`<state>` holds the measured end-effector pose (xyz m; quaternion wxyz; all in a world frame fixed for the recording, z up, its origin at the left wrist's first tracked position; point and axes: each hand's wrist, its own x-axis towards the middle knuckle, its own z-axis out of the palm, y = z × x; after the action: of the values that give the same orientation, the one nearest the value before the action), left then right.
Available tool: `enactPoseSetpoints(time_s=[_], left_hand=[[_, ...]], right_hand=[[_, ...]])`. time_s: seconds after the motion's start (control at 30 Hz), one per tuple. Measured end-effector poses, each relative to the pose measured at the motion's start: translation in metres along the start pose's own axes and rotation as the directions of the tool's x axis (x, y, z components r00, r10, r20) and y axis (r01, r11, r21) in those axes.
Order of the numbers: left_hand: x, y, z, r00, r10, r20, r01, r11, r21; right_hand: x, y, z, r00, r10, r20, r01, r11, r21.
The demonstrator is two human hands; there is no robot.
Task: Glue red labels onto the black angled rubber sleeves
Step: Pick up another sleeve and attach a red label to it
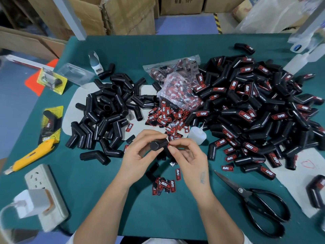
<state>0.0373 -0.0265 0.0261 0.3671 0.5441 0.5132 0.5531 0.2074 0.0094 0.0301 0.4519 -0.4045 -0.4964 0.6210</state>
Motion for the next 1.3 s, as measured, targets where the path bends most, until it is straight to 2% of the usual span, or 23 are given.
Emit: enactPoseSetpoints(time_s=[0.17,0.57,1.3], left_hand=[[-0.0008,-0.0044,-0.0002,0.999,0.04,0.006,-0.041,0.998,0.043],[0.0002,-0.006,-0.0006,0.995,0.094,0.018,-0.095,0.99,0.104],[-0.0004,-0.0068,0.0022,0.996,0.083,0.011,-0.084,0.99,0.11]], right_hand=[[0.0012,-0.0006,0.0001,0.999,-0.05,-0.009,0.05,0.999,-0.005],[0.0007,-0.0034,0.0001,1.0,0.007,0.013,-0.007,1.0,0.002],[0.0011,0.0012,-0.0005,1.0,0.003,0.008,-0.003,1.0,-0.029]])
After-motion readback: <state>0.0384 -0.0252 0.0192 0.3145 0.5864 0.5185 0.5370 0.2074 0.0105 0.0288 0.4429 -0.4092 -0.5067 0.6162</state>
